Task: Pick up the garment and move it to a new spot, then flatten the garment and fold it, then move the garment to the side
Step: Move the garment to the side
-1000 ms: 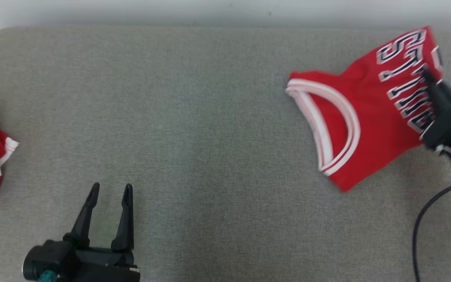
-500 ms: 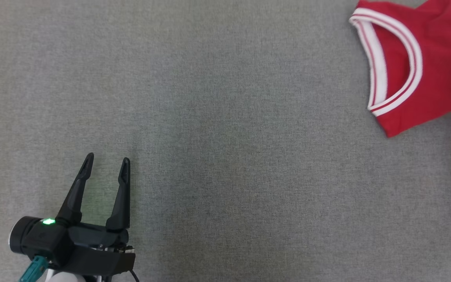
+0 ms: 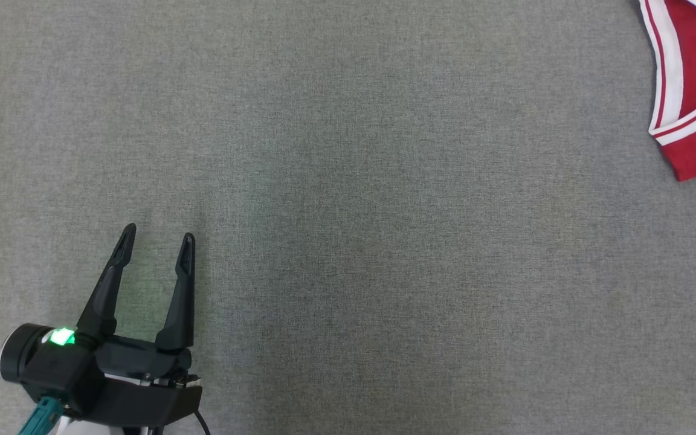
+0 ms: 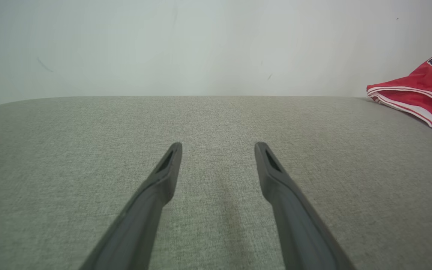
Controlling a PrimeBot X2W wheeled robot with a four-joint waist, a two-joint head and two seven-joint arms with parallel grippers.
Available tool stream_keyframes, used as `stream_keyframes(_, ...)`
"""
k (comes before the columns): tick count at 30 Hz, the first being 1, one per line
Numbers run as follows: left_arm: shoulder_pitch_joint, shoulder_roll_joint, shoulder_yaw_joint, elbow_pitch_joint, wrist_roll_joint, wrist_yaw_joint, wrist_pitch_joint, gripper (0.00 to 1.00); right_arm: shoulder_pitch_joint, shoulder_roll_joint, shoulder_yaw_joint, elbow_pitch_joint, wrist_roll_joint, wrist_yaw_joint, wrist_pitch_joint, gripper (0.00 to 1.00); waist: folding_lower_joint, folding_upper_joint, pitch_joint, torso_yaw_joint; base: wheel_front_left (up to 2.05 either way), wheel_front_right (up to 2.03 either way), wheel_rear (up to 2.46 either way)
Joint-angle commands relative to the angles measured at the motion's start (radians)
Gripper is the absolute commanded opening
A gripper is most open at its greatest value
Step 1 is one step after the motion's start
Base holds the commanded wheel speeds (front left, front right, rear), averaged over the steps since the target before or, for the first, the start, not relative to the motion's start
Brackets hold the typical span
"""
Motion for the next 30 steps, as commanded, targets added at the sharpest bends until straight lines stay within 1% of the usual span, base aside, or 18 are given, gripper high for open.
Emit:
stream_keyframes(1, 0.005, 0.004, 0.005, -0.008, 0.006, 0.004, -0.001, 1.0, -0.011, -0.01, 0.006, 0.007, -0.004, -0.001, -0.001, 0.0, 0.0, -0.0002, 0.002, 0.001, 0.0, 0.0, 0.0)
stream_keyframes(7, 0.011, 0.004, 0.007, -0.016, 0.01, 0.007, -0.001, 1.0, -0.033, -0.003, 0.018, 0.046, -0.017, -0.001, -0.019, 0.0, 0.0, -0.0002, 0.006, -0.003, 0.0, 0.0, 0.0)
stream_keyframes(8, 0.01, 0.004, 0.006, -0.016, 0.011, 0.007, -0.001, 1.0, -0.035, -0.002, 0.021, 0.053, -0.023, -0.001, -0.024, 0.42, 0.0, -0.0002, 0.006, -0.003, 0.0, 0.0, 0.0)
stream_keyframes(9, 0.008, 0.004, 0.005, -0.015, 0.011, 0.007, -0.001, 1.0, -0.038, -0.003, 0.024, 0.065, -0.031, -0.001, -0.028, 0.99, 0.0, -0.0002, 0.005, -0.003, 0.0, 0.0, 0.0)
stream_keyframes(13, 0.01, 0.002, 0.004, -0.009, 0.009, 0.008, -0.001, 1.0, -0.071, -0.01, 0.038, 0.096, -0.096, -0.001, -0.076, 1.0, 0.0, -0.0002, -0.003, -0.002, 0.0, 0.0, 0.0)
stream_keyframes(14, 0.014, 0.001, 0.006, -0.006, 0.007, 0.008, -0.001, 1.0, -0.084, 0.007, 0.035, 0.107, -0.116, -0.001, -0.099, 1.0, 0.0, -0.0002, -0.011, -0.003, 0.0, 0.0, 0.0)
stream_keyframes(18, 0.016, -0.002, 0.007, -0.001, 0.003, 0.012, -0.001, 1.0, -0.114, 0.012, 0.027, 0.117, -0.16, -0.001, -0.129, 1.0, 0.0, -0.0002, -0.028, -0.003, 0.0, 0.0, 0.0)
stream_keyframes(21, 0.025, -0.006, 0.007, 0.007, -0.003, 0.015, -0.001, 1.0, -0.118, 0.043, 0.016, 0.107, -0.178, -0.001, -0.152, 1.0, 0.0, -0.0002, -0.051, -0.004, 0.0, 0.0, 0.0)
stream_keyframes(26, 0.039, -0.013, 0.012, 0.024, -0.024, 0.02, -0.001, 1.0, -0.065, 0.09, -0.01, 0.044, -0.141, -0.001, -0.179, 1.0, 0.0, -0.0002, -0.105, -0.008, 0.0, 0.0, 0.0)
stream_keyframes(30, 0.071, -0.018, 0.027, 0.034, -0.033, 0.033, -0.001, 1.0, 0.001, 0.144, -0.029, -0.059, -0.116, -0.001, -0.186, 1.0, 0.0, -0.0002, -0.155, -0.029, 0.0, 0.0, 0.0)
